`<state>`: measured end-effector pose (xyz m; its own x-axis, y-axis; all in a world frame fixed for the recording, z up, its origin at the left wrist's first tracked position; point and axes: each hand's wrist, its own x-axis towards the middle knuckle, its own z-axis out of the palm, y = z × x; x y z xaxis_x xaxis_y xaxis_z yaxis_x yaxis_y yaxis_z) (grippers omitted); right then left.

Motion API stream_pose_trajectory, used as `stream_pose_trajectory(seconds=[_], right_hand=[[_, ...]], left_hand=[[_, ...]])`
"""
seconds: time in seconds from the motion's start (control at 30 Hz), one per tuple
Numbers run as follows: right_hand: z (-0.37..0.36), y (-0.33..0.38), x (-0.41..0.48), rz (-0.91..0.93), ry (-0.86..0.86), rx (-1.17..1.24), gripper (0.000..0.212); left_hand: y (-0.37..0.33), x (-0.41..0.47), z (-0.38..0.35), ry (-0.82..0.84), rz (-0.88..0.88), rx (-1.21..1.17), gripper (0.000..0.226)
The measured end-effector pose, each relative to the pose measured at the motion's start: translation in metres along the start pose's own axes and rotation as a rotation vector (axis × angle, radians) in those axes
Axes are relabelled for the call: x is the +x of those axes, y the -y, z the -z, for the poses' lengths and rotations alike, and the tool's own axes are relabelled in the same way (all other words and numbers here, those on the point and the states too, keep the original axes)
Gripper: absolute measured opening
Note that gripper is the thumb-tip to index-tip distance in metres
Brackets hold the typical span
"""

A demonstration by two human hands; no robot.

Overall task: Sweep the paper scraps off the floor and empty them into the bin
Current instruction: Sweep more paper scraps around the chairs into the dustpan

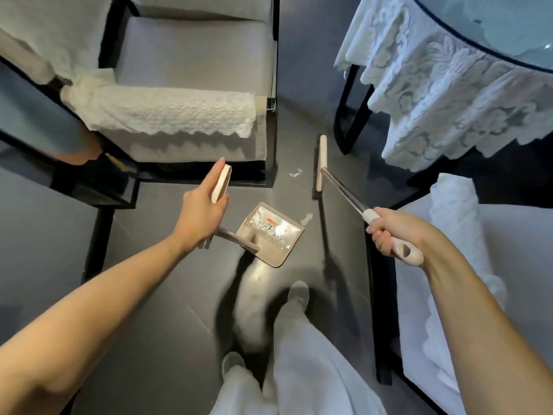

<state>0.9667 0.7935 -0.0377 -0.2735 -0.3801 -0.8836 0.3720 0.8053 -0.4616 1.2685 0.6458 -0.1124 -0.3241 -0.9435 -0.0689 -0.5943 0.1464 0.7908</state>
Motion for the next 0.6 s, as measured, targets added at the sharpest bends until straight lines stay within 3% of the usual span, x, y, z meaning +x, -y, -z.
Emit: stream_pose_trajectory(seconds=[0.13,0.3,0.6], right_hand=[[0.015,0.054,0.063,0.047,-0.019,-0.072,0.07],[0.02,0.09,0.133,0.057,-0.014,-0.207,0.067],[0.018,0.058,0.162,-0.096,0.076,-0.343,0.068]], left_hand=[[-0.018,0.045,-0.028,0.007,0.022,0.017,0.07],[-0.036,0.092,-0.038,0.036,0.021,0.074,0.075],[-0.038,0.117,-0.018,0.177,-0.052,0.144,0.079]])
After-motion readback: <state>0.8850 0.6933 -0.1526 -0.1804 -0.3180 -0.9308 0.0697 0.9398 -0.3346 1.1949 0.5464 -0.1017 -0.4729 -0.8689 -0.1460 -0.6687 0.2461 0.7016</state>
